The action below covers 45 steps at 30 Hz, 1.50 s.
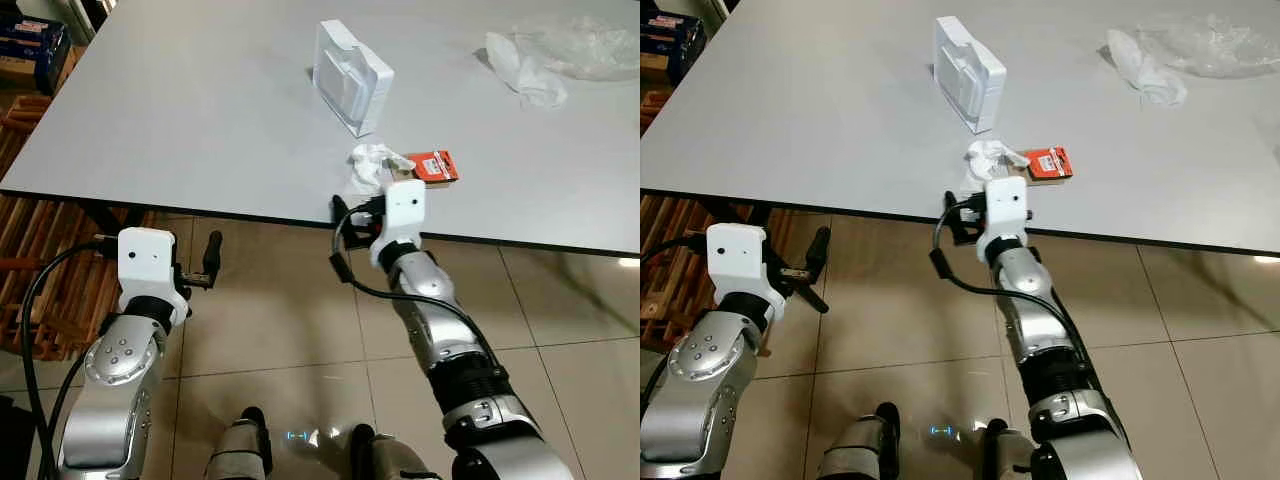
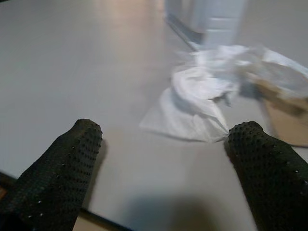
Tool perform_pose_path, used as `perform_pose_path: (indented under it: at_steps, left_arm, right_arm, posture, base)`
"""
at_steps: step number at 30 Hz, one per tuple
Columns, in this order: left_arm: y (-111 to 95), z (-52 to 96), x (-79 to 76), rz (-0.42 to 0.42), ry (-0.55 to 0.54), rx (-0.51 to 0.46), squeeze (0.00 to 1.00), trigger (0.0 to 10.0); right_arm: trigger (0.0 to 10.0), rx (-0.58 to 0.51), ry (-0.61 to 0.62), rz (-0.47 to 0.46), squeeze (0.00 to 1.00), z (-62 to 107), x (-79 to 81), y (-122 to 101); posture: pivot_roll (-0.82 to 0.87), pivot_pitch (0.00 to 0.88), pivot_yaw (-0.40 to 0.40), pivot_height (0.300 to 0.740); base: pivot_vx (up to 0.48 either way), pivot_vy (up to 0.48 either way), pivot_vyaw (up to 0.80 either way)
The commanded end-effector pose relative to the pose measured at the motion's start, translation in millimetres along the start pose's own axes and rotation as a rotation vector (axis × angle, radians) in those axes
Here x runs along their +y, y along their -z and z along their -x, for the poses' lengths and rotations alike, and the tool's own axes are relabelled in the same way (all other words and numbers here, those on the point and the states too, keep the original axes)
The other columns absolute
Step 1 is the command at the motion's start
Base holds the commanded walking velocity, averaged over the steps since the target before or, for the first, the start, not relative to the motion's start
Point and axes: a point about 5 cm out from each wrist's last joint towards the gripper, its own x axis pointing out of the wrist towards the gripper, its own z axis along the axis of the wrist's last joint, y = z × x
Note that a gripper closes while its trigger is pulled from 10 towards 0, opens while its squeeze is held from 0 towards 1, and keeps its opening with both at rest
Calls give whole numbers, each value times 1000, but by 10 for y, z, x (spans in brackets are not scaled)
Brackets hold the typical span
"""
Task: Picking trash to rubbish bin
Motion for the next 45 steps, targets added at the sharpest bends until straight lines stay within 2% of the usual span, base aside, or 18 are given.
perform_pose_path:
  at_steps: [1,7,11,18,26,32,35,38,45]
  left_arm:
    - [-3,20,13,-5,-11,5,0,10000]
    - [-4,33,1,-5,-10,6,0,10000]
    - [17,66,-10,-4,-8,16,0,10000]
    - [25,53,-25,0,-8,15,0,10000]
    - [18,74,-60,1,1,16,0,10000]
    - [80,199,-33,-2,6,53,0,10000]
    - [77,254,-8,-8,-5,61,0,10000]
    - [74,312,3,-14,-8,71,0,10000]
    - [98,462,51,-35,-13,105,0,10000]
  right_arm:
    - [10000,-29,1,21,0,28,-3,-12]
    - [10000,-48,15,35,0,8,-31,-46]
    - [10000,-74,79,54,0,-13,-97,-104]
    - [10000,-106,96,44,0,-18,-84,-156]
    - [10000,-100,107,32,0,-140,-166,-242]
    - [10000,-75,148,37,0,-245,-253,-299]
    - [10000,-33,168,19,0,-269,-290,-256]
    - [10000,27,178,-43,0,-298,-331,-169]
    - [10000,73,161,-41,0,-328,-323,-112]
  posture:
    - [261,289,-46,740]
    - [267,293,-45,740]
    - [274,291,-45,740]
    - [271,283,-46,740]
    - [283,297,-44,740]
    - [310,331,-41,740]
    - [325,345,-39,740]
    - [347,364,-35,740]
    - [394,405,-27,740]
  base:
    - [0,0,0]
    - [0,0,0]
    - [0,0,0]
    - [0,0,0]
    - [0,0,0]
    - [0,0,0]
    - [0,0,0]
    - [0,0,0]
    - [0,0,0]
